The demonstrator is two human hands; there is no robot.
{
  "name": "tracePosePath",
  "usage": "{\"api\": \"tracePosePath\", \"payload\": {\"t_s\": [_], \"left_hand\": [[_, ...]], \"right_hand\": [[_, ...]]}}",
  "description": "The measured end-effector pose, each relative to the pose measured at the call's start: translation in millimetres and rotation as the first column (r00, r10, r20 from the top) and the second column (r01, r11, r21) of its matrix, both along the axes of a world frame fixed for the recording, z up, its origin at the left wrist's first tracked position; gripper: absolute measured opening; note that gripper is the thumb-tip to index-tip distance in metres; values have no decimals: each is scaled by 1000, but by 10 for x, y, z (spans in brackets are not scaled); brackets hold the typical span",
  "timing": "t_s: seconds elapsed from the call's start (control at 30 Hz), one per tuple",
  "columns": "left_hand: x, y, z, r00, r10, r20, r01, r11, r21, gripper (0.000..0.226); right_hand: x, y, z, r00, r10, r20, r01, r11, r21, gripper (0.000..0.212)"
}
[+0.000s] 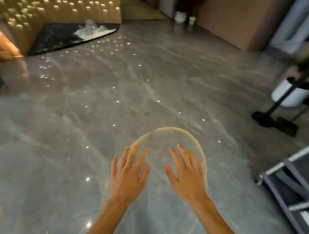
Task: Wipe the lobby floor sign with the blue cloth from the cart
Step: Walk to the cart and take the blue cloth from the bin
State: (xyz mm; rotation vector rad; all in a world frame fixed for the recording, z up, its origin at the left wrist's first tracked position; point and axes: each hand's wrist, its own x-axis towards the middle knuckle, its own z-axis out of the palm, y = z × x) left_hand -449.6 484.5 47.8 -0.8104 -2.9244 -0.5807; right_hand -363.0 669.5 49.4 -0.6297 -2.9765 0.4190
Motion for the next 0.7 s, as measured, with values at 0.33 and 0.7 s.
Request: {"api": "tracePosePath", "payload": {"t_s": [0.33,0.7], "left_hand": [[74,1238,-70,896,-443,-8,443,895,45,56],[844,2609,-79,708,-706,25,705,709,27,62]], "right_hand": [[752,463,98,879,-475,-43,476,879,20,73],[1795,1344,74,625,-780,-41,776,626,-74,78]]}}
